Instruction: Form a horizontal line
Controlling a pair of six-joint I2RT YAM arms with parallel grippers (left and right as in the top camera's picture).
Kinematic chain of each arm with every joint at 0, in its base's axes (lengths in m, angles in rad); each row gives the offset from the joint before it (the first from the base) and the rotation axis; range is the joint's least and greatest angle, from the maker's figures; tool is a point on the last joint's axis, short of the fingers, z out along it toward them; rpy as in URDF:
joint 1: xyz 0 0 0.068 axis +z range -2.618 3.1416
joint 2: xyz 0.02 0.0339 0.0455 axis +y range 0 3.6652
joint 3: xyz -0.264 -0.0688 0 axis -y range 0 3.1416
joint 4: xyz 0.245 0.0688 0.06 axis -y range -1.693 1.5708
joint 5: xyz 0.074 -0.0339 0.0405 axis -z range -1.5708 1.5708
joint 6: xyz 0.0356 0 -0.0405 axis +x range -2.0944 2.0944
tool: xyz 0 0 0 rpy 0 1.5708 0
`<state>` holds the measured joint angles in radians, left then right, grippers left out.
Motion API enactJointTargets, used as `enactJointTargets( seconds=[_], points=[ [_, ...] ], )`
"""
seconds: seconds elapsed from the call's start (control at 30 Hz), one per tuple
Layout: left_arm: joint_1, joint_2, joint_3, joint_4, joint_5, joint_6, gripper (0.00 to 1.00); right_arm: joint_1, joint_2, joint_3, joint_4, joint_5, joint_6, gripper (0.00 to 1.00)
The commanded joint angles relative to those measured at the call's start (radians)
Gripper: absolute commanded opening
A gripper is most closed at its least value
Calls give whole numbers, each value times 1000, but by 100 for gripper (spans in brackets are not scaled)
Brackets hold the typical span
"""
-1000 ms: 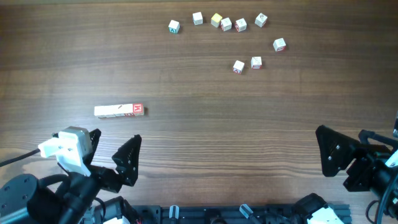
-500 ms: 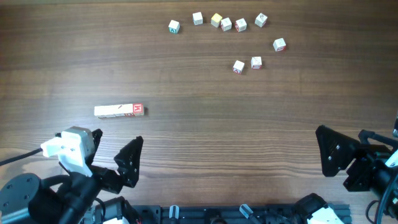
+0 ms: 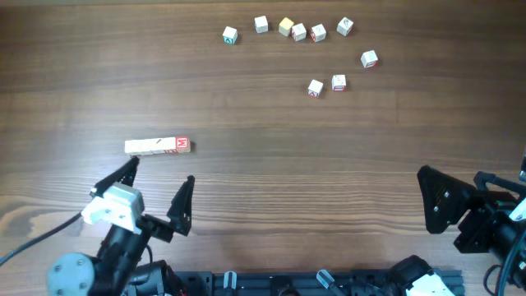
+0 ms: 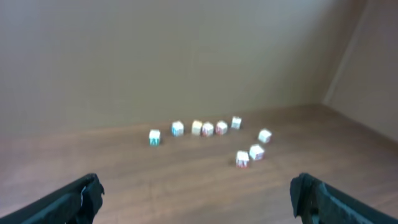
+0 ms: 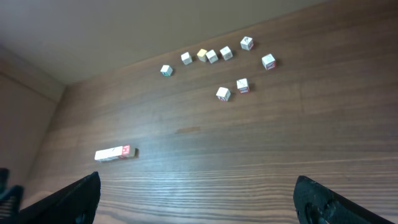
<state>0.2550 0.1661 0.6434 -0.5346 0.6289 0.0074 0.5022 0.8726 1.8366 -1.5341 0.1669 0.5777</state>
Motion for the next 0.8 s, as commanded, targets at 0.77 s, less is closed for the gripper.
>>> enactJointTargets(
  seconds=[0.77],
  points=[
    [-61,-163,-624,472,-271,8,100,2,-2,3,-1,24,1,100]
  ],
)
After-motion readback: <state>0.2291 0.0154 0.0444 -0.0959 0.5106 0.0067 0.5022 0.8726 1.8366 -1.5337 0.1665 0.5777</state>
